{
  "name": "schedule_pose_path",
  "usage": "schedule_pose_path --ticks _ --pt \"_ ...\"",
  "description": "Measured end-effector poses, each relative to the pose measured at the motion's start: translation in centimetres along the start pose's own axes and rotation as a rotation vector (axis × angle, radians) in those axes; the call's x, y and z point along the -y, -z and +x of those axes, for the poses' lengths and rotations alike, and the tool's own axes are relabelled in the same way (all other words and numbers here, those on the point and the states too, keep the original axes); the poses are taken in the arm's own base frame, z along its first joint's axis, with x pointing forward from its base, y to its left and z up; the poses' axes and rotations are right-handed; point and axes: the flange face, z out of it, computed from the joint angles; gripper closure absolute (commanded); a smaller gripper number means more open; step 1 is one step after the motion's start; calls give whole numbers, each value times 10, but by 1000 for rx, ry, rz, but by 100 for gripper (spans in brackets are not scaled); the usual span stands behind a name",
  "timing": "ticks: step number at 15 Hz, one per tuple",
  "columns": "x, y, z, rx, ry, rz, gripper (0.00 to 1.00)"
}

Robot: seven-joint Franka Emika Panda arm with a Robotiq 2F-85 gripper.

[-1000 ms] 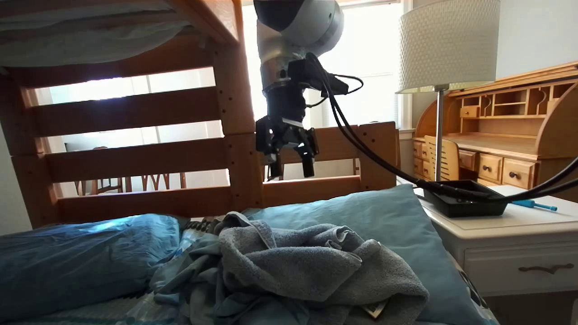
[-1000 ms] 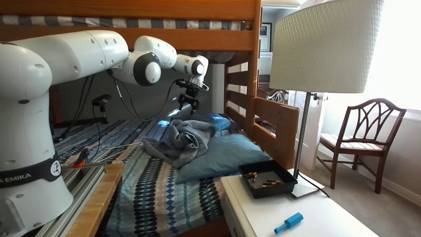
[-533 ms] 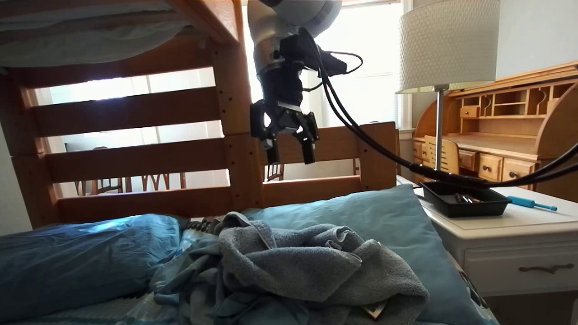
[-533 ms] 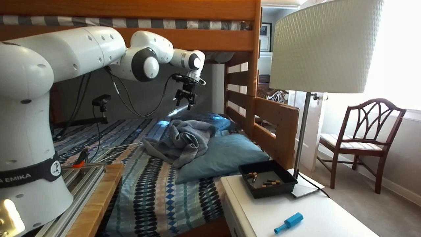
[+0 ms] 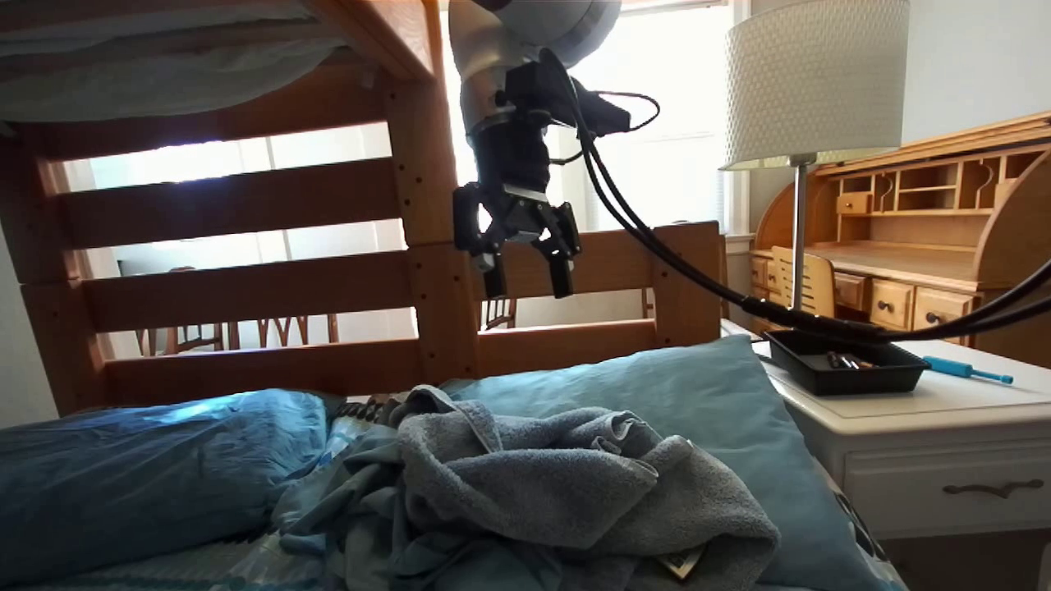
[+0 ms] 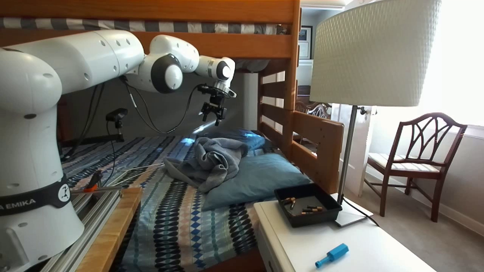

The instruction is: Move the towel to the left

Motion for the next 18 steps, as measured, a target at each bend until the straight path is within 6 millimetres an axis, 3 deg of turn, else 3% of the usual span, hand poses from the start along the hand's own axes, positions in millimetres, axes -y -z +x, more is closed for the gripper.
schedule_pose_path --ticks 6,12,15,18 --pt "12 -32 -13 148 -33 -39 0" --pt "37 -48 -9 56 -220 -205 0" --pt "32 -77 1 33 -343 -236 0" --pt "13 -108 9 54 -459 -255 0"
